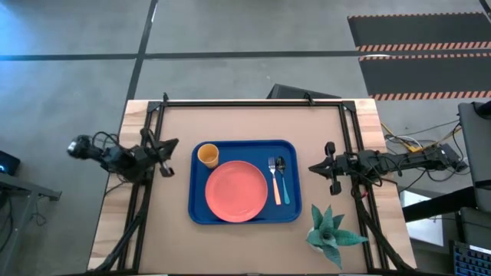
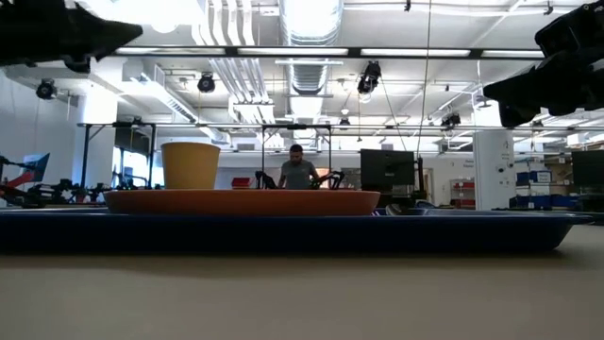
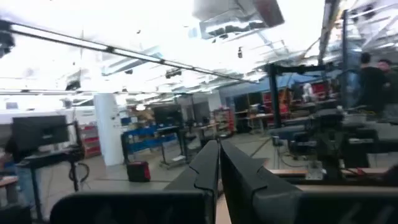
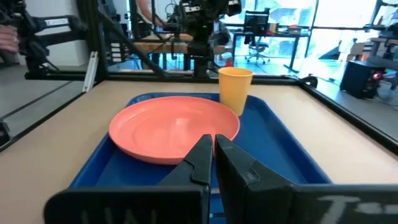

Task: Pick and place plate/cup/fork/spoon on tray
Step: Return to Home Position

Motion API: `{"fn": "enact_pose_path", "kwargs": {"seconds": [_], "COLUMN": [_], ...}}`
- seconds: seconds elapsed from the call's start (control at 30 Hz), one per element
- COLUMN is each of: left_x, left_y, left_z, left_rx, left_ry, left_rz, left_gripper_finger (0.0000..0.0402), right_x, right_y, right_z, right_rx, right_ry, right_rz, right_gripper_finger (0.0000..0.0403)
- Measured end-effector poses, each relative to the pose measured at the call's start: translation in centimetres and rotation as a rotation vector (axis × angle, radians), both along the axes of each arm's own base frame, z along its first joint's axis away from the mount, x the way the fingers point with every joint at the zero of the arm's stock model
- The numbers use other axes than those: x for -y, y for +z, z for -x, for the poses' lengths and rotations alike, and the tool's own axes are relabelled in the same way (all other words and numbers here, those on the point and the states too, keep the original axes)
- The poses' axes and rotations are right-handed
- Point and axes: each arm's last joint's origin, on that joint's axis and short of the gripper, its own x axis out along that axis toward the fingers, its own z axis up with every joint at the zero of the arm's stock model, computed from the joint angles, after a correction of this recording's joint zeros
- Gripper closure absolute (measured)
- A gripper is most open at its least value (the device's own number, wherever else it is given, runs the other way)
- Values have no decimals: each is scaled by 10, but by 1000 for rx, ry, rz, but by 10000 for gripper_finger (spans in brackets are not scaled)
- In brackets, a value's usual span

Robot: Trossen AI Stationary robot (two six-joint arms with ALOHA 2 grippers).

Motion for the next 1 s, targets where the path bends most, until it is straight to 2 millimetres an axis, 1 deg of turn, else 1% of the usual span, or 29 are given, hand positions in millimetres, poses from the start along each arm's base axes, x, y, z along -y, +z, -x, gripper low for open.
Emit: {"fn": "enact_pose_path", "kwargs": {"seconds": [0.1,0.2,0.3,0.4,0.53,0.67,0.77,0.87,0.93,1.0], "left_x": [-8,-15,-22,-26,-30,-30,-29,-28,-28,-28], "left_y": [-5,-16,-26,-26,-18,-24,-29,-33,-34,-35], "left_z": [-4,-11,-16,-19,-22,-26,-29,-31,-32,-33], "left_rx": [-4,-64,-125,-162,-187,-247,-277,-300,-310,-319], "left_ry": [5,-60,-144,-230,-194,-202,-244,-296,-320,-326], "left_rz": [25,91,186,188,146,156,187,225,235,236], "left_gripper_finger": [402,402,402,402,402,402,402,402,402,402], "right_x": [0,0,-1,0,1,1,1,0,-1,-1], "right_y": [0,2,8,15,25,35,31,17,9,6], "right_z": [0,1,2,5,12,15,15,12,9,6], "right_rx": [2,6,17,-30,-142,-122,-119,-127,-86,-11], "right_ry": [-1,6,29,27,5,38,40,61,67,69], "right_rz": [1,-11,6,-4,-33,24,11,-47,-54,-43], "right_gripper_finger": [394,394,394,394,394,394,394,394,394,394]}}
